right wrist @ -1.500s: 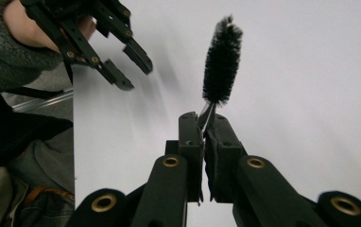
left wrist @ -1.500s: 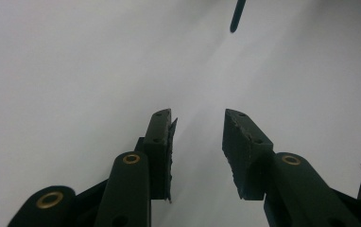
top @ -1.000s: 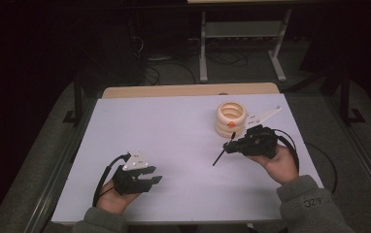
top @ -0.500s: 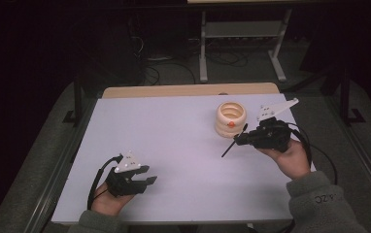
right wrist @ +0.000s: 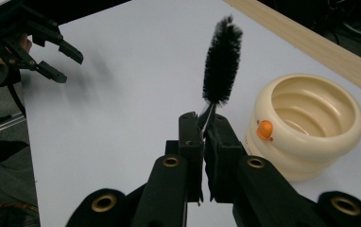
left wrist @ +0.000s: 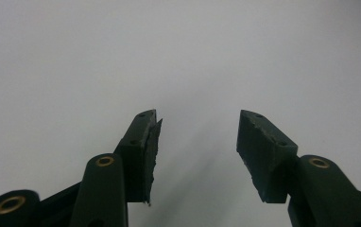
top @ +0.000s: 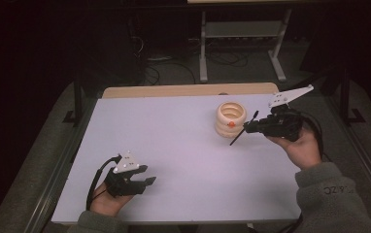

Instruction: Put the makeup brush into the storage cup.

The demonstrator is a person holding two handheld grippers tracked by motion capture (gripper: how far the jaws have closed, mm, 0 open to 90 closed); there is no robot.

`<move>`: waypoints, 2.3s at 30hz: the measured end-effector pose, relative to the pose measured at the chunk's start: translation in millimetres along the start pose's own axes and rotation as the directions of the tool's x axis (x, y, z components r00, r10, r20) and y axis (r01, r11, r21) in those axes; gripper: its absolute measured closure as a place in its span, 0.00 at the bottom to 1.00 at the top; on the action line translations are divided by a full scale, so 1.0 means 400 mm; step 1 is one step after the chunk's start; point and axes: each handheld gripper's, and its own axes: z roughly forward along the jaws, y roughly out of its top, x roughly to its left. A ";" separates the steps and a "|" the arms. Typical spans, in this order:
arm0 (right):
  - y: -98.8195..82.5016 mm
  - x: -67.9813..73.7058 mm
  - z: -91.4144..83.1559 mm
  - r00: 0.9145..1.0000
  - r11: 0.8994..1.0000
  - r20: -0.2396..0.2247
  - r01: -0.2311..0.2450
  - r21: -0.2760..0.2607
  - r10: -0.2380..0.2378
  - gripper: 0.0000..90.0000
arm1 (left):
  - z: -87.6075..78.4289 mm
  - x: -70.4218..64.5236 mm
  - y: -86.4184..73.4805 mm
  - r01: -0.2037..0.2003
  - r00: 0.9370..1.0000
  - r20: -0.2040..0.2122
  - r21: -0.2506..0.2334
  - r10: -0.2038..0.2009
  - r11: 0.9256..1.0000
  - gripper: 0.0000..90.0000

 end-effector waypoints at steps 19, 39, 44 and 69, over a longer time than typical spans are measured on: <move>0.113 -0.044 -0.026 0.996 1.000 0.087 -0.026 -0.007 0.027 0.94 | -0.002 0.013 0.000 0.010 1.000 0.006 0.001 -0.010 1.000 0.47; 0.179 -0.098 -0.020 0.983 0.995 0.153 -0.101 -0.018 0.103 0.94 | -0.011 0.019 0.002 0.015 1.000 0.002 -0.015 -0.015 1.000 0.45; 0.188 -0.108 -0.020 0.978 0.994 0.173 -0.112 -0.017 0.114 0.94 | -0.014 0.019 0.005 0.013 1.000 0.000 -0.023 -0.013 1.000 0.45; 0.199 -0.160 0.060 0.951 0.981 0.256 -0.191 0.039 0.175 0.94 | -0.028 0.021 0.008 0.026 1.000 -0.004 -0.047 -0.027 0.999 0.43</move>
